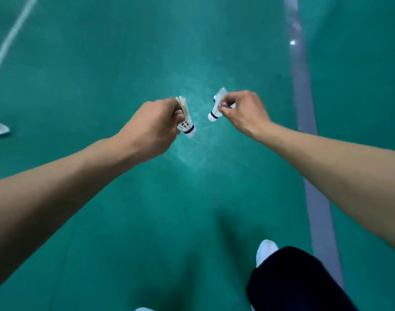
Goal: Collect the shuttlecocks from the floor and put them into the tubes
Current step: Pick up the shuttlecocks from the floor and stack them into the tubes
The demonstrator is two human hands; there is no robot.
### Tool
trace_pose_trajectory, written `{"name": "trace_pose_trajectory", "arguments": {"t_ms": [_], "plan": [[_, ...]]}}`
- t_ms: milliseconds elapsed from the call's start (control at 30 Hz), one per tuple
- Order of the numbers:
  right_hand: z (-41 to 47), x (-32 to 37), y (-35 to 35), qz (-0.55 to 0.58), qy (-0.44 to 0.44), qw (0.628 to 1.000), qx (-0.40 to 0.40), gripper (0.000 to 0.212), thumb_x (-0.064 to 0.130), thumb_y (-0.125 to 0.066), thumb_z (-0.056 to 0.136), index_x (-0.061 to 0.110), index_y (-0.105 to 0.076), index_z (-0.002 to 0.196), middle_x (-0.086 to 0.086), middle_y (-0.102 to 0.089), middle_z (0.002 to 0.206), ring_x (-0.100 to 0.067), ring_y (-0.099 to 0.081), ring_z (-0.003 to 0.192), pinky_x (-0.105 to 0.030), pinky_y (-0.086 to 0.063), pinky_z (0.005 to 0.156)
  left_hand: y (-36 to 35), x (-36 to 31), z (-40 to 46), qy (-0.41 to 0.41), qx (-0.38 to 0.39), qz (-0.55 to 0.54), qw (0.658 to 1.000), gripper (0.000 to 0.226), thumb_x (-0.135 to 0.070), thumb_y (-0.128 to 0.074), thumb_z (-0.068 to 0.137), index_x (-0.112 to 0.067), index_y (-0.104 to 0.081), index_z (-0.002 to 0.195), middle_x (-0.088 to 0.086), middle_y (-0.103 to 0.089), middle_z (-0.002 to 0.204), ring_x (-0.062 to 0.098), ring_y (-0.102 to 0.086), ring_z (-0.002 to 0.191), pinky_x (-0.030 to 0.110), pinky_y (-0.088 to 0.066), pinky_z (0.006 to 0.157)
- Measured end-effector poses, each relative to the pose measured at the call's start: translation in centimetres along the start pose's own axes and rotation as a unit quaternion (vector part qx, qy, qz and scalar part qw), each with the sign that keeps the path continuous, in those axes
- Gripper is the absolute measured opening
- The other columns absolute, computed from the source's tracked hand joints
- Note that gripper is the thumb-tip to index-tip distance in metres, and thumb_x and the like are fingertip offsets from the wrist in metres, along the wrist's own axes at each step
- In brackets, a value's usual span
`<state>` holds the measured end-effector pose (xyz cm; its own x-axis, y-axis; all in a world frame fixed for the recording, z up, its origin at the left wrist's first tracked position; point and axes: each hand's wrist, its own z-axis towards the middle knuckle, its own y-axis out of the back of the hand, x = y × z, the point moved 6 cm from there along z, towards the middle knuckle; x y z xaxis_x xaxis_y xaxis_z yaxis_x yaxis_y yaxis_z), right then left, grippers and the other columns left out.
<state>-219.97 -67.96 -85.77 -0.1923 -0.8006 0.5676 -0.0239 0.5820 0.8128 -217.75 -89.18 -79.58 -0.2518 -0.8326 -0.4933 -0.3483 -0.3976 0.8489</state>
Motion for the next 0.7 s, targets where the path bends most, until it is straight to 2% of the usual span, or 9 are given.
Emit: {"name": "trace_pose_trajectory", "arguments": {"t_ms": [100,133,167,233,333,400,500,600,700], "plan": [[-2.4,8.2,15.9,0.013,0.005,1.000,-0.026,0.015,0.035,-0.071,0.091,0.027,-0.080,0.100,0.003,-0.078,0.101,-0.022,-0.070,0.096,-0.035,-0.051,0.075,15.6,-10.5,-1.1,-0.019,-0.023,0.040,0.999,0.020,-0.021,-0.055,0.101,-0.017,-0.063,0.083,0.012,-0.071,0.088,0.035,-0.064,0.082,0.035,-0.044,0.060],[-4.5,12.6,24.6,0.018,0.007,0.999,-0.050,0.016,0.037,-0.072,0.091,0.029,-0.080,0.102,0.003,-0.079,0.101,-0.022,-0.071,0.097,-0.034,-0.050,0.074,23.6,-15.9,-2.7,-0.044,-0.035,0.021,0.998,0.014,-0.022,-0.061,0.099,-0.016,-0.068,0.088,0.011,-0.073,0.093,0.034,-0.067,0.090,0.034,-0.048,0.066],[-5.8,14.0,27.3,0.013,-0.010,0.998,-0.055,0.016,0.038,-0.071,0.092,0.030,-0.080,0.103,0.003,-0.079,0.103,-0.024,-0.071,0.097,-0.035,-0.052,0.075,26.4,-17.8,-3.6,-0.050,-0.022,0.026,0.998,0.010,-0.022,-0.068,0.095,-0.015,-0.073,0.100,0.009,-0.076,0.102,0.028,-0.070,0.100,0.035,-0.054,0.079],[-8.1,17.6,33.5,0.034,0.005,0.994,-0.099,0.017,0.037,-0.071,0.093,0.032,-0.081,0.105,0.001,-0.079,0.105,-0.029,-0.074,0.096,-0.038,-0.056,0.081,32.9,-22.1,-4.8,-0.079,-0.038,0.000,0.996,0.028,-0.022,-0.078,0.088,-0.014,-0.073,0.113,0.003,-0.076,0.112,0.016,-0.071,0.105,0.035,-0.053,0.097],[-14.6,21.7,43.1,0.115,0.000,0.975,-0.188,0.012,0.025,-0.072,0.093,0.024,-0.082,0.099,0.000,-0.080,0.099,-0.025,-0.076,0.086,-0.043,-0.057,0.083,41.4,-28.9,-8.4,-0.139,-0.039,0.014,0.989,0.038,-0.026,-0.083,0.081,-0.023,-0.071,0.117,-0.013,-0.075,0.110,-0.022,-0.062,0.081,0.001,-0.045,0.079],[-19.6,23.7,48.6,0.168,0.004,0.955,-0.244,0.009,0.019,-0.071,0.094,0.025,-0.075,0.089,-0.001,-0.079,0.093,-0.024,-0.076,0.085,-0.050,-0.058,0.080,45.5,-33.9,-11.0,-0.197,-0.042,0.048,0.978,0.037,-0.026,-0.080,0.082,-0.029,-0.070,0.118,-0.022,-0.072,0.101,-0.027,-0.055,0.074,-0.007,-0.036,0.070],[-27.2,24.2,54.7,0.242,-0.010,0.914,-0.324,0.017,0.023,-0.064,0.094,0.029,-0.055,0.081,0.000,-0.071,0.087,-0.025,-0.074,0.085,-0.059,-0.057,0.076,48.4,-40.9,-14.9,-0.289,-0.079,0.149,0.942,0.006,-0.027,-0.066,0.091,-0.030,-0.069,0.096,-0.019,-0.071,0.081,-0.001,-0.065,0.072,0.007,-0.041,0.063],[-34.8,22.1,60.5,0.285,-0.027,0.867,-0.409,0.007,0.021,-0.062,0.095,0.027,-0.060,0.091,-0.002,-0.072,0.095,-0.027,-0.071,0.094,-0.056,-0.057,0.086,48.7,-49.3,-18.6,-0.384,-0.113,0.214,0.891,0.022,-0.030,-0.053,0.098,-0.021,-0.053,0.078,0.000,-0.055,0.060,0.015,-0.054,0.054,0.033,-0.043,0.050],[-43.5,18.0,65.8,0.352,-0.063,0.817,-0.452,0.018,0.006,-0.065,0.093,0.023,-0.069,0.095,0.001,-0.076,0.094,-0.018,-0.071,0.090,-0.039,-0.057,0.088,47.0,-59.6,-23.6,-0.479,-0.124,0.228,0.838,0.026,-0.031,-0.054,0.101,-0.016,-0.057,0.080,-0.003,-0.051,0.060,0.010,-0.050,0.056,0.029,-0.034,0.048]]}}
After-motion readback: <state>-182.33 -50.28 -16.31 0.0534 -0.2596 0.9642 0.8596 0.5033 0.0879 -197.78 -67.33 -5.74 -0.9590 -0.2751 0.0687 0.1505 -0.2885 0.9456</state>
